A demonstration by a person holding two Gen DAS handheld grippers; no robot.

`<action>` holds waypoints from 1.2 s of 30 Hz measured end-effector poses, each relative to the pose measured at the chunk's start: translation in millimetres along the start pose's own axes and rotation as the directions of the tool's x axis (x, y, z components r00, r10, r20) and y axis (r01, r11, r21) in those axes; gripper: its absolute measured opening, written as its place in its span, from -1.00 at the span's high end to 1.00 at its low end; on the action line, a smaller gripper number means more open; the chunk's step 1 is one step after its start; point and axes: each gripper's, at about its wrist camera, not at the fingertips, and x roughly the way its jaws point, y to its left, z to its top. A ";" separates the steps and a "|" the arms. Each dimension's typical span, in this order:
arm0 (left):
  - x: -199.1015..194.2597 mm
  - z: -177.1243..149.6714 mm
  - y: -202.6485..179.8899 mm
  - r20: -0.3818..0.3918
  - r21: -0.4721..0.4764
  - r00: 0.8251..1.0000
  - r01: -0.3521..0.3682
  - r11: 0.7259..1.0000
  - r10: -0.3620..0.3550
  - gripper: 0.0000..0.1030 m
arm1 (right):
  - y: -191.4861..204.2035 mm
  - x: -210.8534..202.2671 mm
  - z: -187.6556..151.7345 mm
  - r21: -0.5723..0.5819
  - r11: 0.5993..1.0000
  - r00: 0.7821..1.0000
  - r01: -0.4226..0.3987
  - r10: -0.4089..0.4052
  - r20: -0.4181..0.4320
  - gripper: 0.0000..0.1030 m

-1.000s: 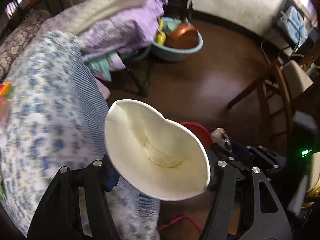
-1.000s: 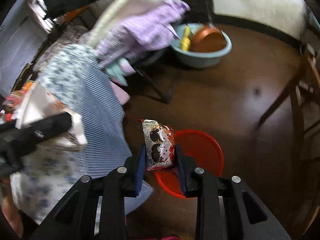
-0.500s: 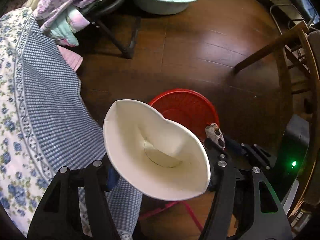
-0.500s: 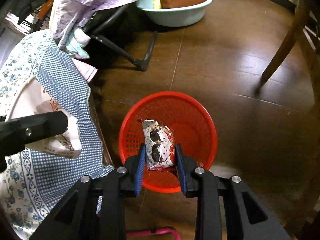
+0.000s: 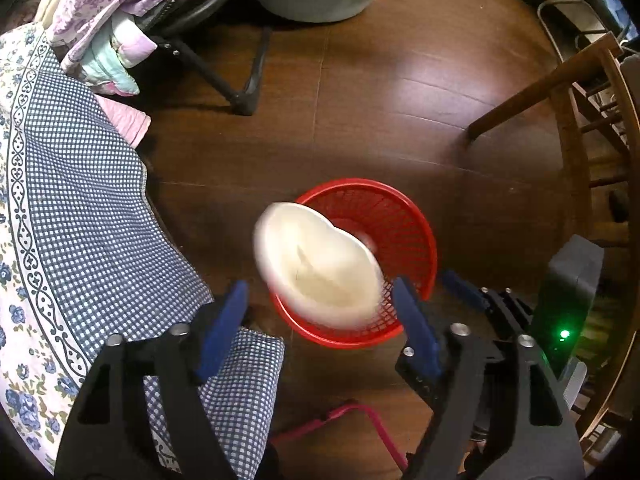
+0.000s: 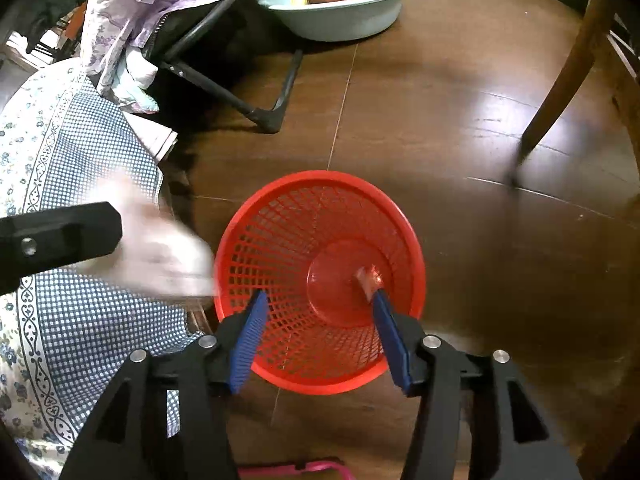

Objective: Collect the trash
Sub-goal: 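Open the right tool over the basket while the left tool drops the paper cup, then move both open tools back over the trash on the table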

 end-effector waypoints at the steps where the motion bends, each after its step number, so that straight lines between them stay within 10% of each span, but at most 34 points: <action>1: -0.8 0.1 -0.3 0.004 0.002 1.000 0.001 1.000 -0.001 -0.48 | 0.1 0.6 0.3 0.000 1.000 1.000 0.003 -0.003 -0.004 -0.05; 12: -46.6 -0.2 4.3 0.139 -0.020 0.988 0.074 0.997 -0.071 -0.48 | 11.1 -18.2 2.4 -0.038 0.999 0.999 0.037 -0.038 -0.008 -0.05; 18: -146.9 -21.4 28.1 0.368 -0.025 0.918 0.168 0.986 -0.147 -0.64 | 53.8 -72.9 11.8 -0.136 0.988 0.993 0.080 -0.066 0.100 -0.48; 22: -219.5 -67.1 60.3 0.523 -0.046 0.842 0.182 0.982 -0.132 -0.87 | 88.6 -113.0 12.3 -0.202 0.972 0.979 0.124 -0.086 0.185 -0.70; 36: -293.2 -182.8 172.6 0.606 -0.199 0.794 0.086 0.976 0.053 -0.87 | 196.1 -226.6 -13.2 -0.352 0.911 0.924 0.214 -0.073 0.375 -0.84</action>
